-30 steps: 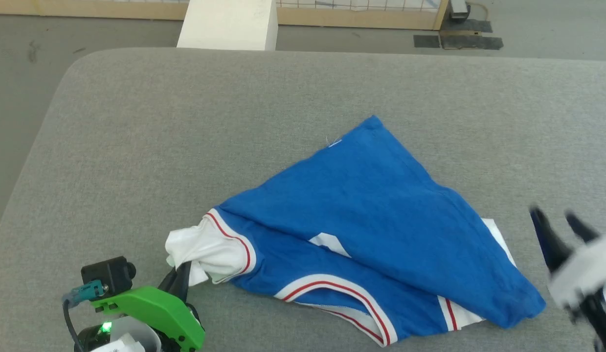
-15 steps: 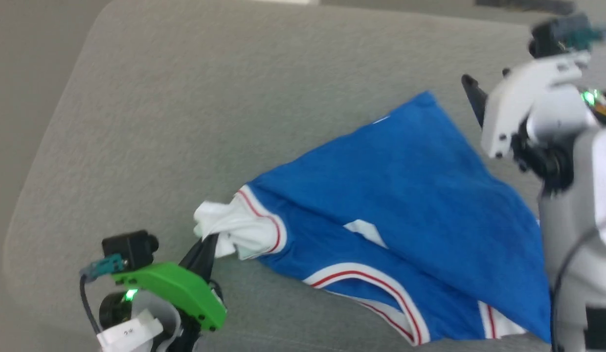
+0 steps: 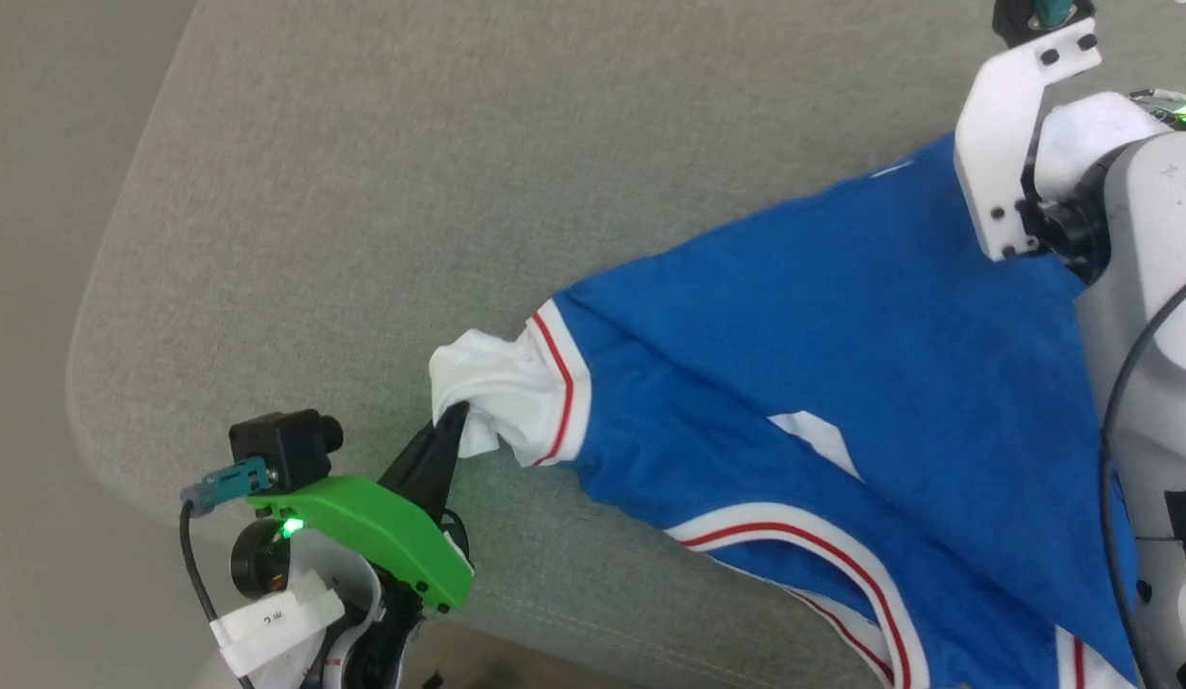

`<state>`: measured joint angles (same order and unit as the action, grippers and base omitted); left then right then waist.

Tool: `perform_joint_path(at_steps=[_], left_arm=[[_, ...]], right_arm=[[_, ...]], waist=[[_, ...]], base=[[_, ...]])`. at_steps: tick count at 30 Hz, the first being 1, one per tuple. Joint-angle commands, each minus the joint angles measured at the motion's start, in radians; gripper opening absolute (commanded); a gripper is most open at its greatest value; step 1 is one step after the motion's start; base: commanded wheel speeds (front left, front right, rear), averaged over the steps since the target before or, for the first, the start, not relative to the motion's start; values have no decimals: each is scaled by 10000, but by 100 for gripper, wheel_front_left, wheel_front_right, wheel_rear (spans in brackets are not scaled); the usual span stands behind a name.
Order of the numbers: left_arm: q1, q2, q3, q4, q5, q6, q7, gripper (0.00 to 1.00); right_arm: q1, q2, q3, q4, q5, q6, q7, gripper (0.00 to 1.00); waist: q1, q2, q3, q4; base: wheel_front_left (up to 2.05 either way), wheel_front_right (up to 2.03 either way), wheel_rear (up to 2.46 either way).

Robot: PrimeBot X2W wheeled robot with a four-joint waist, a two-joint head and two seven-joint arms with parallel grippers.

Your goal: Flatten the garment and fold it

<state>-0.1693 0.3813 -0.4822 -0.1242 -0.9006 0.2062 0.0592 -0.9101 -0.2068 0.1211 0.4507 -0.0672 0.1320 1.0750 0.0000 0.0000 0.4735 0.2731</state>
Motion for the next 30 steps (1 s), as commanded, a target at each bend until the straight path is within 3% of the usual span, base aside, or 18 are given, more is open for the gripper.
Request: perform_joint_path(at_steps=[1,5,7,8,12,18,25,30], left_arm=[[-197,-41,4,105,-46,-78,-70,0],[-247,-76,14,333,-71,-154,-151,0],[-243,-66,10,418,-63,-158,-163,0],[-249,-52,12,454,-58,-157,-161,0],[-204,57,27,566,4,-102,-162,0],[145,252,107,517,82,213,-166,0],[1026,552,294,205,54,884,-76,0],[1641,702,487,-13,-53,1259,-95,0]], right_arm=[[-1,70,42,120,85,-13,83,100],[127,59,253,319,369,-13,233,100],[150,130,77,329,562,-13,228,20],[147,145,0,299,635,-13,163,0],[197,137,-359,-8,984,-13,-218,0],[1025,129,-1163,-1602,2481,-13,-1136,0],[4029,-45,-2174,-4793,4220,-13,-778,0],[6632,399,-2825,-6459,4895,-13,-254,0]], waist=[[0,0,532,382],[0,0,516,252],[0,0,411,164],[0,0,350,119],[0,0,-180,-181],[0,0,-1424,-895],[0,0,-2868,-2047],[0,0,-3525,-2714]], base=[[0,0,0],[0,0,0],[0,0,0],[0,0,0],[0,0,0],[0,0,0],[0,0,0],[0,0,0]])
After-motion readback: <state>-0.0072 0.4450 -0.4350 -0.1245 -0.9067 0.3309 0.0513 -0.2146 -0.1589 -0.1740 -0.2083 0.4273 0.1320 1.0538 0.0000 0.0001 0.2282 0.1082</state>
